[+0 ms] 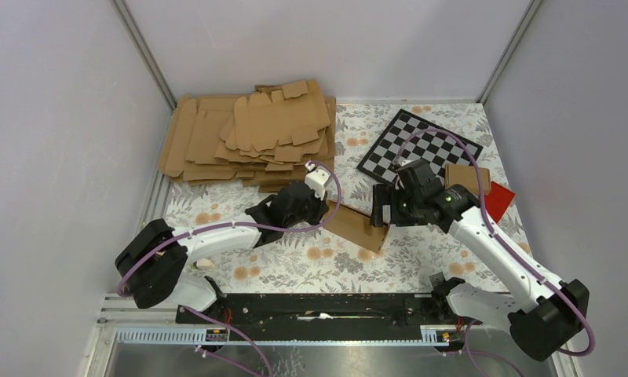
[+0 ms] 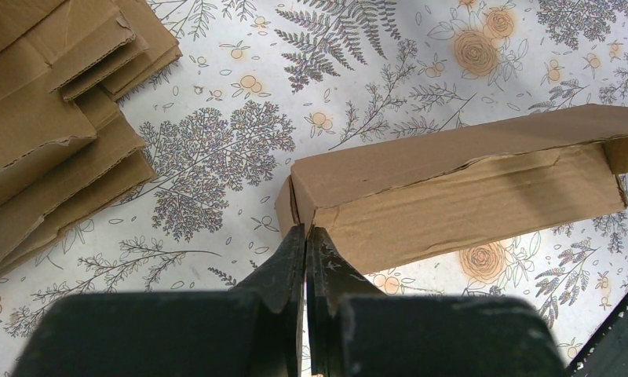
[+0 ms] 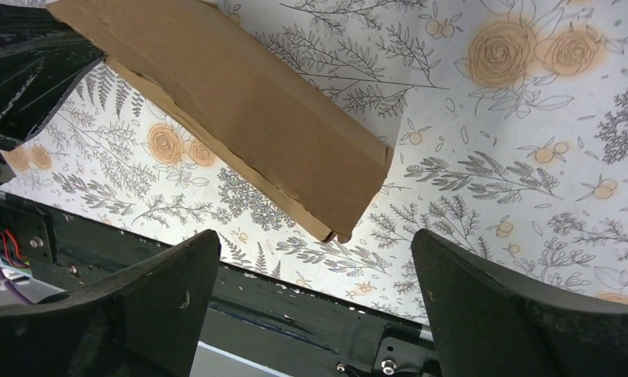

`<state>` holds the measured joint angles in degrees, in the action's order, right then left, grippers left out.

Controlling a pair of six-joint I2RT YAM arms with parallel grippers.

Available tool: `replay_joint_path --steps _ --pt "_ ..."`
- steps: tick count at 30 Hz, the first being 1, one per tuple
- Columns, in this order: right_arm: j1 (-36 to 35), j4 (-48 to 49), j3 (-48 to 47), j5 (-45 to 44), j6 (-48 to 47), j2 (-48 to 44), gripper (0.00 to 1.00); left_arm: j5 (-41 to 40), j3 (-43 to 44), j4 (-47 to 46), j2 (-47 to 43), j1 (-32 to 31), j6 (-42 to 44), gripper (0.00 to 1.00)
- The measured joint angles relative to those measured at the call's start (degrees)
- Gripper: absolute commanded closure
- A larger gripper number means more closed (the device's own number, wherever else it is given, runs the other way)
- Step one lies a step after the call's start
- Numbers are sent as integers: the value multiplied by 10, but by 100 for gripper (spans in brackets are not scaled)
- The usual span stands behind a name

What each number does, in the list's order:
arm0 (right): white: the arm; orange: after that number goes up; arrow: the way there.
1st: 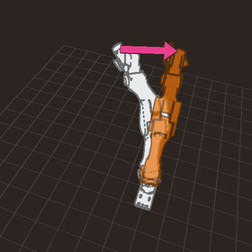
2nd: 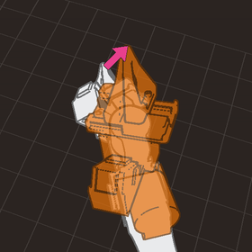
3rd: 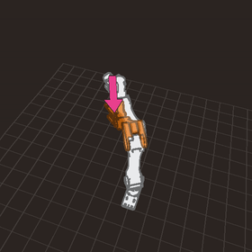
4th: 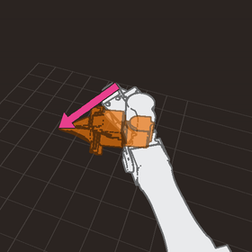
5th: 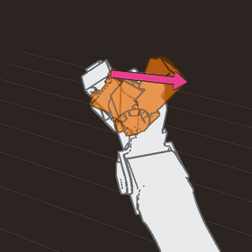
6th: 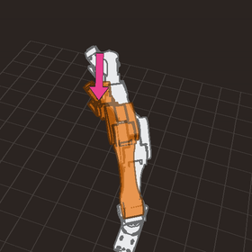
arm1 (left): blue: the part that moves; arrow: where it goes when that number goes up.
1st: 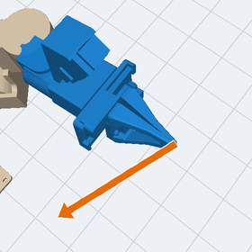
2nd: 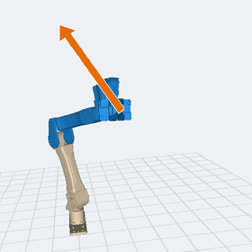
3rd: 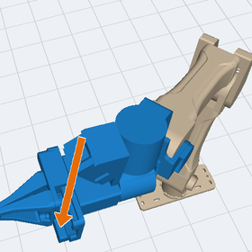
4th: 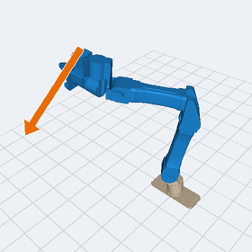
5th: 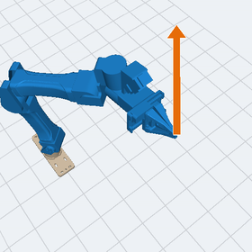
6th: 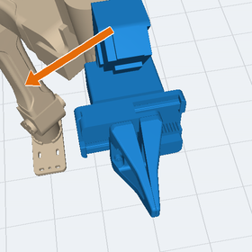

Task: Fold the paper box

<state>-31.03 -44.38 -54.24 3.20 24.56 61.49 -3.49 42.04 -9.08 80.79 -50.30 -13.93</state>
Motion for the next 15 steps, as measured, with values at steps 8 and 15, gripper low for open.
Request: replay_joint_path --steps 8,15 --pt "0 -18 -57 10 -56 7 13 0 0 0 0 0 0 100" --pt "0 -16 -77 26 -59 6 39 0 0 0 0 -4 0 100"
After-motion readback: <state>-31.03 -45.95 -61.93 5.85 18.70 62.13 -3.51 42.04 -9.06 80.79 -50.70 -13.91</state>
